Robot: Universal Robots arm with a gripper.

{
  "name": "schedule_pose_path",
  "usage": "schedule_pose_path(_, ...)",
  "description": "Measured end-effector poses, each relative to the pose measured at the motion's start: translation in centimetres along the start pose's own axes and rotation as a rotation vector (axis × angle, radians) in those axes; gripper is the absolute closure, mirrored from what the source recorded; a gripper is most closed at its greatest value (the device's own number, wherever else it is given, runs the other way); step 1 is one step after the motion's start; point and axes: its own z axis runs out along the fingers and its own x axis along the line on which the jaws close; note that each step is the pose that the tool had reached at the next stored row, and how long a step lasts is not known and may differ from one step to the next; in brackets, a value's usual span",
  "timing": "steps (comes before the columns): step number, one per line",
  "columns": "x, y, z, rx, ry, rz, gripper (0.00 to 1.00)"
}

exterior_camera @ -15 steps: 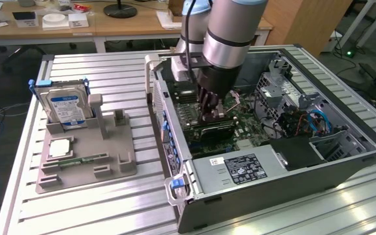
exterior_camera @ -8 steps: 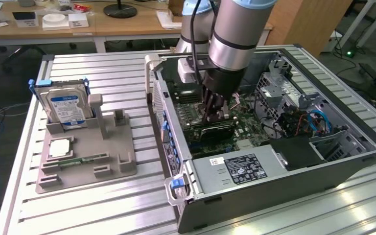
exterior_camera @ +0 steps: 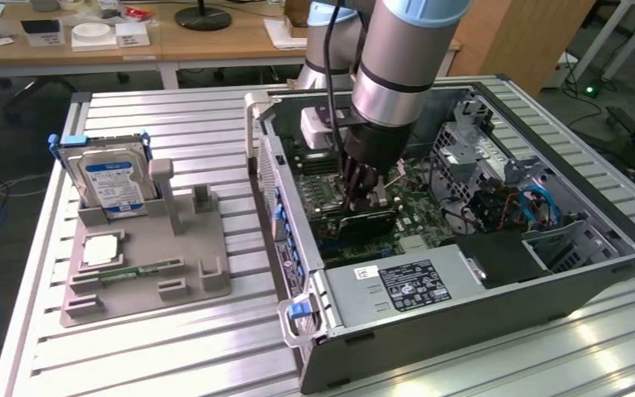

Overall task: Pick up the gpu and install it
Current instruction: 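Press down on the gpu until it lock into place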

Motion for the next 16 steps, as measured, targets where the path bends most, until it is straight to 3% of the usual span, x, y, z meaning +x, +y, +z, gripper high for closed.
schedule_pose_path(11, 0.04, -0.04, 0.99, -0.0004, 0.0006, -0.002, 0.89)
schedule_pose_path(16, 0.0, -0.04, 0.75, 0.0012, -0.0022, -0.003, 0.89)
